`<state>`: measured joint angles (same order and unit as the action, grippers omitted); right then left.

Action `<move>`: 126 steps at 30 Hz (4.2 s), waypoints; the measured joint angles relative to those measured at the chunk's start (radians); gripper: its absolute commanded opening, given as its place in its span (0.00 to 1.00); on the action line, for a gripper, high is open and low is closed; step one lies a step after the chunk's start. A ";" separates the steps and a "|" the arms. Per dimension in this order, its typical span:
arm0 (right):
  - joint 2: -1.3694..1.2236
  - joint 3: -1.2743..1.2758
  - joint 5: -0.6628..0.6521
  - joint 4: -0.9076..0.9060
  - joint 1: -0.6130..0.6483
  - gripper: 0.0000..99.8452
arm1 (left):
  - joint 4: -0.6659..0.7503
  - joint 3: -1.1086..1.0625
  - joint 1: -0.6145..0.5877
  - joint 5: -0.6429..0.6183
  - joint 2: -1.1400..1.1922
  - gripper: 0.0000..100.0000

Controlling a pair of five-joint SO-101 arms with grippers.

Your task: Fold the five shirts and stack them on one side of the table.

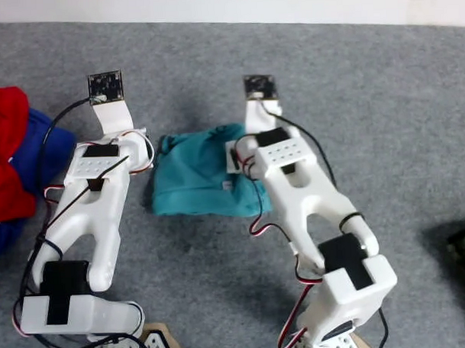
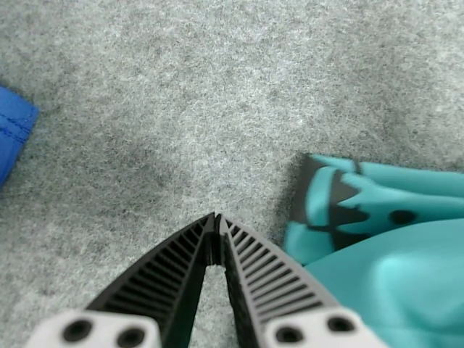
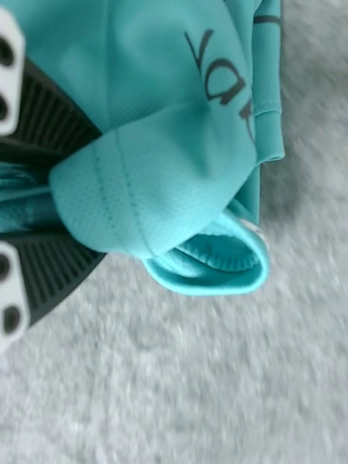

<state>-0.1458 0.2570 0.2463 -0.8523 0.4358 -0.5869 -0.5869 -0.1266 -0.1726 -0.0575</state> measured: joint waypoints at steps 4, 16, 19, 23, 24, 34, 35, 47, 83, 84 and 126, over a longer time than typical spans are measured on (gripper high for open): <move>0.008 0.002 0.000 0.000 -0.051 0.01 | 0.000 0.000 0.000 0.000 0.000 0.01; 0.084 0.002 0.000 0.000 -0.269 0.01 | 0.000 0.000 0.000 0.000 0.000 0.01; 0.120 0.002 0.000 0.000 -0.334 0.01 | 0.000 0.000 0.000 0.000 0.000 0.01; 0.164 0.002 0.000 0.000 -0.437 0.01 | 0.000 0.000 0.000 0.000 0.000 0.01; 0.176 0.002 0.000 0.000 -0.462 0.01 | 0.000 0.000 0.000 0.000 0.000 0.01; 0.305 0.003 0.000 0.000 -0.660 0.01 | 0.000 0.000 0.020 0.000 0.081 0.01; 0.310 0.003 -0.011 0.000 -0.681 0.01 | 0.000 0.000 0.025 0.000 0.081 0.01; 0.316 0.003 -0.153 0.000 -0.948 0.01 | 0.000 0.000 0.029 0.000 0.087 0.01; 0.325 -0.160 -0.310 -0.098 -1.571 0.01 | 0.000 -0.020 0.035 0.000 0.092 0.01; 0.338 -0.160 -0.310 -0.098 -1.582 0.01 | 0.000 -0.020 0.035 0.000 0.092 0.01; 0.615 0.477 -0.631 0.178 -1.761 0.25 | 0.000 -0.021 0.035 0.005 0.092 0.01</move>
<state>0.4695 0.7342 -0.3844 -0.6743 -1.3257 -0.5869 -0.6084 -0.0913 -0.1680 0.0345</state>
